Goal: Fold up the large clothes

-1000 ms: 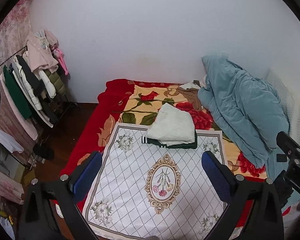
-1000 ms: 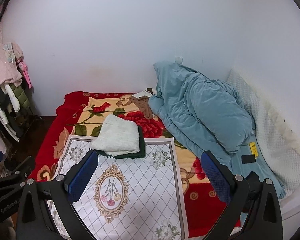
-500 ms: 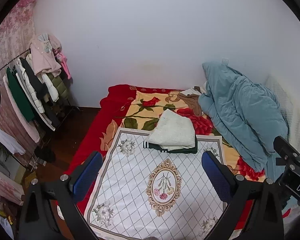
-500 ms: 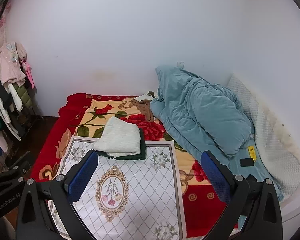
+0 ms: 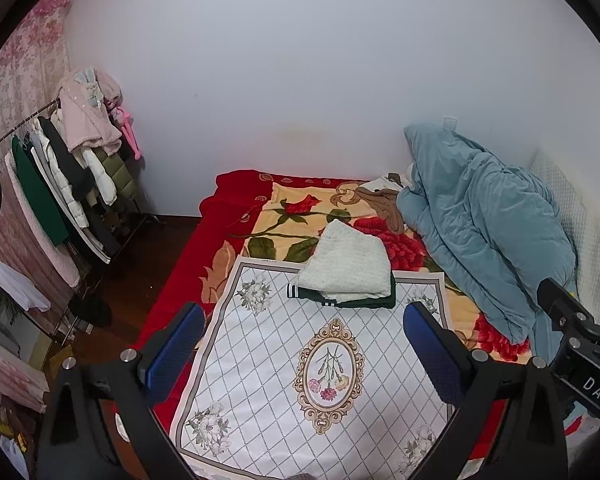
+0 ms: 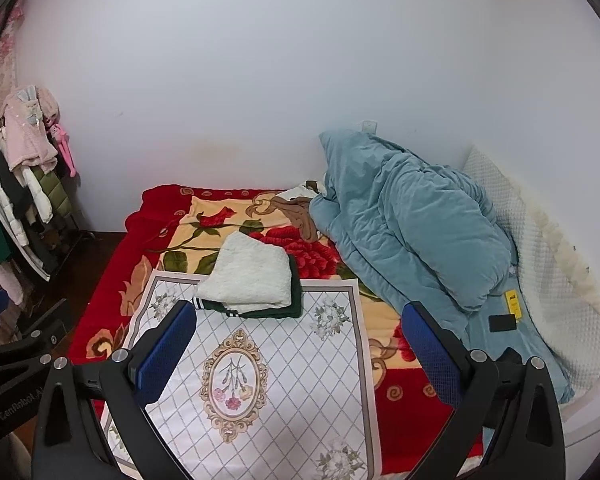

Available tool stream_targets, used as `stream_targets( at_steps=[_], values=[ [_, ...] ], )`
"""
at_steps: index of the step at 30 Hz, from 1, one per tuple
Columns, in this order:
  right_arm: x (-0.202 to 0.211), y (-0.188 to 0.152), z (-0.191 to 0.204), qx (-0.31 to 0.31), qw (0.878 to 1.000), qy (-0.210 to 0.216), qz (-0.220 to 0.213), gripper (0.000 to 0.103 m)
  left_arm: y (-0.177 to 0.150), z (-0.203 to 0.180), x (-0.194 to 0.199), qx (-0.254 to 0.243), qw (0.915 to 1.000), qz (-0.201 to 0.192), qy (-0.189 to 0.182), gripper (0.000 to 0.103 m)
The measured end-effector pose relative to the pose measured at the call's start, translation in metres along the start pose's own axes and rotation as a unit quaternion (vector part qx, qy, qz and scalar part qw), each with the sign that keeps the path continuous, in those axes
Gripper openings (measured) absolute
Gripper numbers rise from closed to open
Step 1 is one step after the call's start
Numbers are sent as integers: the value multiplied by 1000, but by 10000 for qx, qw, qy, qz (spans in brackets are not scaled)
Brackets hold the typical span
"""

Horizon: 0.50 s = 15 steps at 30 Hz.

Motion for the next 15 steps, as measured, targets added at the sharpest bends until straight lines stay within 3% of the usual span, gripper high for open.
stream_targets(
  at_steps=[15],
  values=[
    [-5, -3, 5, -43, 10000, 34, 1, 103, 7, 2, -2, 19, 10000, -46, 54, 102]
  ],
)
Point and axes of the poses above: each gripper's, at about its wrist camera, not at the fingertips, and x roughly against the way its jaws point, z to its left, y to its top, the point moved 6 cm from there along -x, roughly the way its jaws point, and after that the axes turned 10 degrees about -z, right-handed, at the moved point
